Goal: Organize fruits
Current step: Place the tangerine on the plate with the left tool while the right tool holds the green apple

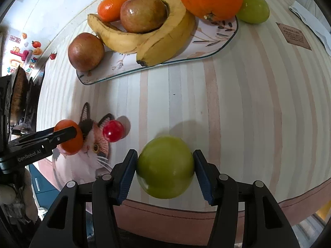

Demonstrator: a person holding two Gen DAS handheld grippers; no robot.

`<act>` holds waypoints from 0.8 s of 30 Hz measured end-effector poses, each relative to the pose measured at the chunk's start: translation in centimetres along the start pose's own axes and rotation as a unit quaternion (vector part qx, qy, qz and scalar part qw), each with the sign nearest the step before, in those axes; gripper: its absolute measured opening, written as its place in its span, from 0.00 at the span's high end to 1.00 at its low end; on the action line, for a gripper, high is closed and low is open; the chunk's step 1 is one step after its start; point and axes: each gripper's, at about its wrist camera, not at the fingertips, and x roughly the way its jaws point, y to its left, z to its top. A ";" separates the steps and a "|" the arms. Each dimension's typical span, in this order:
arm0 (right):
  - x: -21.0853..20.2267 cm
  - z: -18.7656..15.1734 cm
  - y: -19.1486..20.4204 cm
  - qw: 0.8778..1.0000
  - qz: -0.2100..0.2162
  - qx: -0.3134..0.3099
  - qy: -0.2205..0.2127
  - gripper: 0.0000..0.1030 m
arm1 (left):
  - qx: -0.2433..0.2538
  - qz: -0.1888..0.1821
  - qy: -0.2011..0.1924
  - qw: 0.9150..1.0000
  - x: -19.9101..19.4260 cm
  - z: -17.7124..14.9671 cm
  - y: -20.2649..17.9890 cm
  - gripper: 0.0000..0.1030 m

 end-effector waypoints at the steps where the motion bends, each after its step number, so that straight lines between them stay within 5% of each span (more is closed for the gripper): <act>1: -0.4 0.1 0.0 1.000 0.004 0.001 -0.004 0.44 | 0.003 -0.006 -0.008 1.000 -0.8 0.3 -0.5 0.44; 5: -3.0 1.3 -0.4 0.999 0.016 0.001 -0.033 0.44 | 0.022 -0.030 -0.041 0.998 -3.8 1.6 -2.6 0.47; 6: -3.8 1.9 -0.6 0.999 0.016 0.004 -0.045 0.44 | 0.026 -0.032 -0.047 0.998 -4.3 2.1 -3.1 0.52; 7: -4.2 2.3 -0.8 0.998 0.016 0.006 -0.053 0.44 | 0.035 -0.035 -0.057 0.997 -5.1 2.8 -3.7 0.69; 13: -5.9 5.8 -3.0 0.996 -0.006 0.018 -0.090 0.44 | 0.071 -0.035 -0.076 0.994 -5.4 6.3 -6.7 0.69; 24: -5.5 4.2 -4.9 0.996 0.022 0.049 -0.076 0.44 | 0.025 -0.046 0.013 0.999 0.0 2.5 -2.9 0.35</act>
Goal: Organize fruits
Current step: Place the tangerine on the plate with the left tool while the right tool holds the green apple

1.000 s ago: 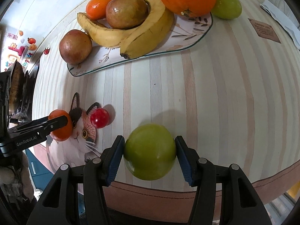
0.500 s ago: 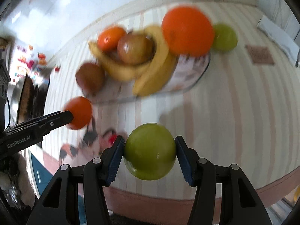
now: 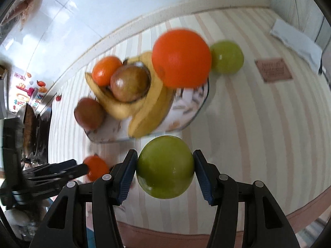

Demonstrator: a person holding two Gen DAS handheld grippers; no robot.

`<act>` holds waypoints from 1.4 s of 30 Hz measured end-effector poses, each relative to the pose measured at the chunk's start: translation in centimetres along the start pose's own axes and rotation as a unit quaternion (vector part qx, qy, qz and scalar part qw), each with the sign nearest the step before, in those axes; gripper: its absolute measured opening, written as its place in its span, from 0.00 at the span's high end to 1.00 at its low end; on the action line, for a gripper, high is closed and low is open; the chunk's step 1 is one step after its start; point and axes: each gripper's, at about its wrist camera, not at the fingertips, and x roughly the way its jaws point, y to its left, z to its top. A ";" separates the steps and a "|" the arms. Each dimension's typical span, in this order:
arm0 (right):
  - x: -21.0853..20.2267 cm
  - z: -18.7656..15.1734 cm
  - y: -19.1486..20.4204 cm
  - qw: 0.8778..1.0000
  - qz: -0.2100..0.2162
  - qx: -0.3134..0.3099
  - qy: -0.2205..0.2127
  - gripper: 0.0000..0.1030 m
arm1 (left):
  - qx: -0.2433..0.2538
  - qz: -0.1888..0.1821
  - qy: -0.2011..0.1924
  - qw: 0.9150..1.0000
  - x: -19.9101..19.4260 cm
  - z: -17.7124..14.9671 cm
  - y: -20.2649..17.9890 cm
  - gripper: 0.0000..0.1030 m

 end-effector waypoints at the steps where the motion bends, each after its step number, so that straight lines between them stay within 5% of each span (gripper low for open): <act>1: 0.3 -0.3 -0.2 1.000 0.002 0.003 0.005 0.44 | -0.005 -0.006 0.002 1.000 0.4 -0.1 0.0 0.33; 16: 1.5 -2.2 0.4 1.000 0.006 -0.008 0.017 0.44 | -0.007 0.010 -0.029 1.000 0.9 0.7 -1.6 0.41; 21: 0.1 -0.7 0.4 1.000 0.013 -0.005 -0.006 0.44 | 0.006 -0.012 -0.066 0.998 -2.7 0.5 -2.8 0.41; 28: -0.7 3.2 0.2 0.999 0.005 -0.009 -0.041 0.44 | 0.028 -0.023 -0.102 0.994 -5.2 5.0 -5.7 0.41; 33: 0.6 5.1 0.7 0.999 -0.011 -0.023 -0.036 0.44 | 0.040 -0.013 -0.088 0.995 -2.9 8.1 -6.9 0.41; 42: 2.2 4.8 0.2 0.999 0.009 -0.025 -0.041 0.43 | 0.017 -0.020 -0.052 0.998 -0.3 8.9 -6.1 0.40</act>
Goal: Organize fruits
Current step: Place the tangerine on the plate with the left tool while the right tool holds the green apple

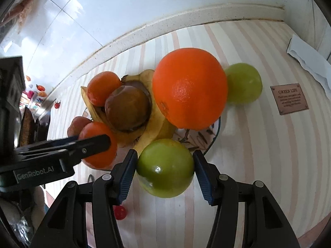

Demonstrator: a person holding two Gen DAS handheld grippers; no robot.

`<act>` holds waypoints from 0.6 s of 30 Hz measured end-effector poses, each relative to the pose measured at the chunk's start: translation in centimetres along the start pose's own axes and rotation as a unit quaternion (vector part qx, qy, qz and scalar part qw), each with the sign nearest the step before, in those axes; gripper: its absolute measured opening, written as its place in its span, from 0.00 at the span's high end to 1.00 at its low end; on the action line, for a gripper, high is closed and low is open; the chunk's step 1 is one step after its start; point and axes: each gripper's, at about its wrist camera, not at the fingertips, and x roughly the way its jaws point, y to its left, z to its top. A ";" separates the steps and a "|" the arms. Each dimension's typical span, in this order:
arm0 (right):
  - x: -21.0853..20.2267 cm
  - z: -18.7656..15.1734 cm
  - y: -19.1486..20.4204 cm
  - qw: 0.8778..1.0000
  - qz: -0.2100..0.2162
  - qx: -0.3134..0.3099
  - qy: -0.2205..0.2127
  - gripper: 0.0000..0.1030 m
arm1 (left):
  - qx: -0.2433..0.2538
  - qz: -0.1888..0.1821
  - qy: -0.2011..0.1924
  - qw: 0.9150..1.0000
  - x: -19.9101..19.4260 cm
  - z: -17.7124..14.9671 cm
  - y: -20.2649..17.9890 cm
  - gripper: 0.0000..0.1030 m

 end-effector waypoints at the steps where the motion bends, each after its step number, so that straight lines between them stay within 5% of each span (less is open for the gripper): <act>1: 0.0 0.0 -0.1 1.000 0.002 0.001 -0.001 0.43 | -0.002 -0.002 0.004 1.000 0.1 -0.1 0.1 0.40; 8: -0.5 0.4 -0.8 1.000 0.007 0.022 -0.008 0.31 | -0.023 0.005 0.010 1.000 0.1 -0.1 0.3 0.40; 18: -1.1 -0.5 -1.1 1.000 0.015 0.010 0.013 0.31 | -0.015 0.026 0.000 1.000 -0.8 -0.6 -0.3 0.40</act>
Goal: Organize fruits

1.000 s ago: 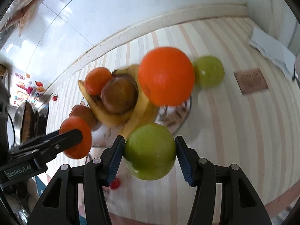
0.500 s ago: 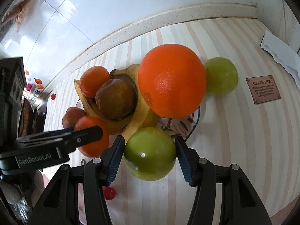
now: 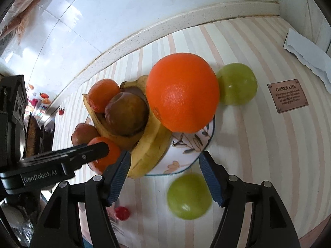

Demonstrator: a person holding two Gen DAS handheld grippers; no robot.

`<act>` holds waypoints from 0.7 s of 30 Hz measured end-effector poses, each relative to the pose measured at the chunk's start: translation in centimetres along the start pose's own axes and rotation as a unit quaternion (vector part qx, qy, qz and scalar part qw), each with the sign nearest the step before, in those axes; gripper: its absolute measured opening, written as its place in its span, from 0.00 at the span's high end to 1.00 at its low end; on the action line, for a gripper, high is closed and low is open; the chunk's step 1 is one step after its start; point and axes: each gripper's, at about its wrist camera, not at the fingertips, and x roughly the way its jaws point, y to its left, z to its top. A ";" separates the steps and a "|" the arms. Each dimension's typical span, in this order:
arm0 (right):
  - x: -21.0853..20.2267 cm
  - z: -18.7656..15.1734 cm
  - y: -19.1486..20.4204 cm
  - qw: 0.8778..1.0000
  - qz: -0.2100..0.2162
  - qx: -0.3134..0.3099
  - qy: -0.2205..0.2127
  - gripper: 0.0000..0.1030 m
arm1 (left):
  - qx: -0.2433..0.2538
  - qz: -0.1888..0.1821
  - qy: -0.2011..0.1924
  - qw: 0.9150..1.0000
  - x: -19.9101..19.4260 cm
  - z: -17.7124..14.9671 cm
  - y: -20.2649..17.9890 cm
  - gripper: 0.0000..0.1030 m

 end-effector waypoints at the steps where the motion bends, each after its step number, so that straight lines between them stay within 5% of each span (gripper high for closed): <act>1: -0.3 -0.7 -0.2 1.000 -0.002 -0.004 0.005 0.31 | 0.003 0.008 -0.005 1.000 -0.5 -0.3 -0.1 0.40; 6: -0.2 -6.8 -0.2 0.995 -0.063 -0.073 0.027 0.27 | 0.023 0.053 -0.055 0.997 -3.3 -3.2 -0.5 0.40; 10: 1.2 -9.7 -0.6 0.992 -0.104 -0.077 0.016 0.51 | 0.024 0.074 -0.063 0.995 -3.9 -6.0 -0.3 0.40; 12: 1.1 -11.0 -0.8 0.989 -0.115 -0.090 -0.012 0.56 | 0.017 0.075 -0.060 0.995 -3.8 -7.1 0.0 0.40; 14: 0.9 -11.5 -1.0 0.990 -0.103 -0.097 -0.023 0.56 | 0.010 0.079 -0.052 0.995 -3.3 -7.9 0.4 0.40; 18: -3.8 -11.0 -3.7 0.998 -0.007 -0.025 -0.055 0.53 | -0.003 0.068 -0.037 0.997 -2.8 -9.4 1.0 0.40; 20: -6.4 -11.4 -4.9 0.997 0.005 -0.010 -0.072 0.28 | -0.003 0.069 -0.036 0.997 -2.9 -10.0 1.0 0.40; 21: -7.3 -11.8 -5.9 0.998 0.022 -0.001 -0.057 0.26 | -0.003 0.068 -0.034 0.997 -2.9 -10.2 1.0 0.40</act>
